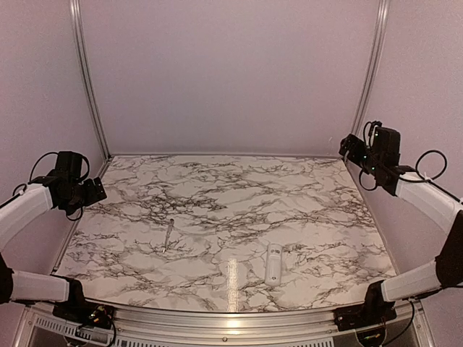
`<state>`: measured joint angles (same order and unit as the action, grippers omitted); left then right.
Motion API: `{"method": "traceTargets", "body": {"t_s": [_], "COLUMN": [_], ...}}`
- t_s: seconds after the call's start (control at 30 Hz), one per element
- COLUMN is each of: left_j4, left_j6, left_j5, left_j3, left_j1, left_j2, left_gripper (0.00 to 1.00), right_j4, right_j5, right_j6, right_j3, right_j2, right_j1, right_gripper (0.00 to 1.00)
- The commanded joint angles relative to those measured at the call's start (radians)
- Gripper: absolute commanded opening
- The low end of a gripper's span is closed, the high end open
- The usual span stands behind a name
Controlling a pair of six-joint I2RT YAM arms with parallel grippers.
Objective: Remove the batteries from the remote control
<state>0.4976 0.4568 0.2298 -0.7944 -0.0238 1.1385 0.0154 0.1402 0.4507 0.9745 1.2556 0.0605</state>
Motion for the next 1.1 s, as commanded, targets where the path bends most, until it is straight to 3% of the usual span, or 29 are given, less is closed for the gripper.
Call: {"method": "traceTargets", "body": {"t_s": [0.0,0.23,0.47,0.63,0.77,1.07], "left_j4": [0.068,0.026,0.031,0.029,0.001,-0.001], "left_j6": [-0.090,-0.119,-0.113,-0.129,-0.132,-0.133], "left_j5": [-0.069,-0.149,-0.063,-0.102,-0.183,-0.193], "left_j3": [-0.061,-0.038,-0.016,-0.015,-0.005,0.001], "left_j1": [0.006,0.004,0.004,0.005,0.003,-0.012], "left_j2": [-0.047,-0.105,-0.176,-0.179,-0.174,-0.169], "left_gripper": [0.99,0.99,0.99,0.99,0.99,0.99], "right_j4": [-0.155,-0.344,-0.536,-0.745,-0.860,-1.002], "right_j5": [-0.071,-0.090,0.031,0.069,0.055,-0.033], "right_j6": [0.094,0.145,0.172,0.207,0.218,0.299], "right_j3": [-0.037,0.027,0.127,0.227,0.258,0.271], "right_j2": [0.003,0.043,0.069,0.107,0.139,0.212], "right_j1": [-0.008,0.004,0.129,0.215,0.271,0.394], "right_gripper": [0.99,0.98,0.98,0.98,0.98,0.99]}}
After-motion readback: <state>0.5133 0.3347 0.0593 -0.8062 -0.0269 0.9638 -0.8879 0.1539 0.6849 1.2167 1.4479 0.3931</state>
